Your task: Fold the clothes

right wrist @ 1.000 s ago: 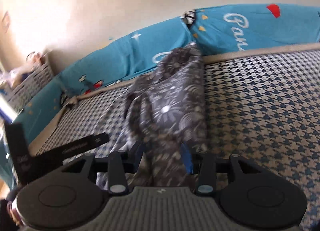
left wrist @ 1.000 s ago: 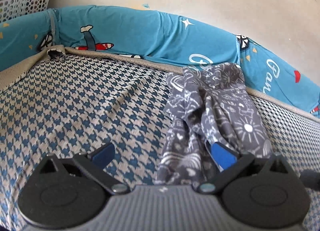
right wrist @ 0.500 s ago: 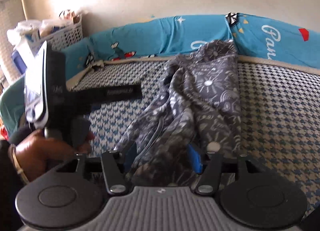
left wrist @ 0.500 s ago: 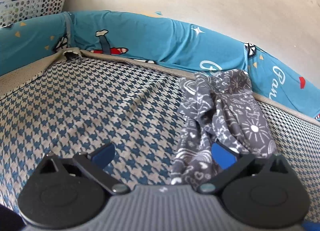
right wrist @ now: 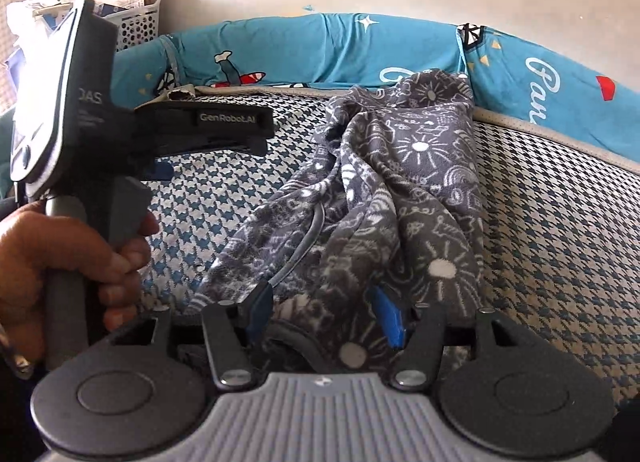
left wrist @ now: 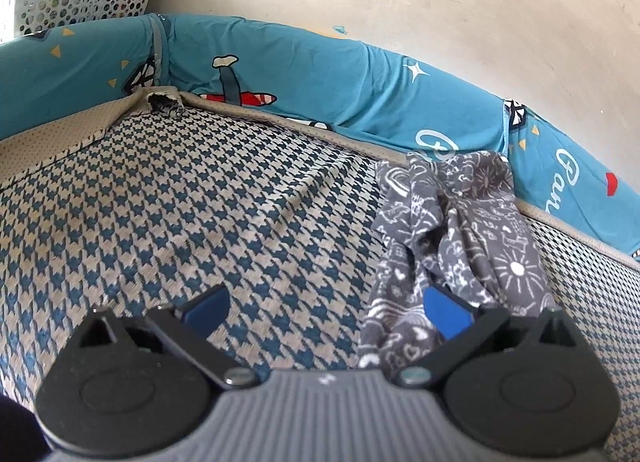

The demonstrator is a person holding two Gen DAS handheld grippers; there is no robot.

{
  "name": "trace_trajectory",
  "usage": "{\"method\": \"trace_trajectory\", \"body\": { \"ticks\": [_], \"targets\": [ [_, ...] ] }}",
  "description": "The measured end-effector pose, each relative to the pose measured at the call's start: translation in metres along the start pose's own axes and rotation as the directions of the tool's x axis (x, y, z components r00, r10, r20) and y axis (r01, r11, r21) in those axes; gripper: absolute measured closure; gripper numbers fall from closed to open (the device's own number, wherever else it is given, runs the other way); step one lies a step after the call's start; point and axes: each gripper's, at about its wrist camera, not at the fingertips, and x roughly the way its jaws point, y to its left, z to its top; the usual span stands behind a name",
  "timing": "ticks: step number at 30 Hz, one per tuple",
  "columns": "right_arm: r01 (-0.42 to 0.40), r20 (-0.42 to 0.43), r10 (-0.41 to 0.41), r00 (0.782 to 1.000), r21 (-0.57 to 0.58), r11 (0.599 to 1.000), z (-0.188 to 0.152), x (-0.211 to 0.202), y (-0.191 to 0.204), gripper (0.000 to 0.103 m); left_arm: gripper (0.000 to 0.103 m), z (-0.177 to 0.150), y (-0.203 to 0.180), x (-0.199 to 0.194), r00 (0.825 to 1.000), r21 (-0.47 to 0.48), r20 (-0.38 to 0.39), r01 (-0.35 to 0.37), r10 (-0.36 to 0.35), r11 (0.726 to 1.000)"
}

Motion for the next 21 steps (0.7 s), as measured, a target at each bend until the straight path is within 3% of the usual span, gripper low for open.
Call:
{"method": "trace_trajectory", "body": {
  "ticks": [21],
  "targets": [
    [0.036, 0.032, -0.035, 0.999, -0.041, 0.998, -0.0017, -0.0004, 0.008, 0.05, 0.0, -0.0003, 0.0031, -0.0017, 1.0, -0.036, -0.001, -0.008, 0.008, 0.999]
  ]
}}
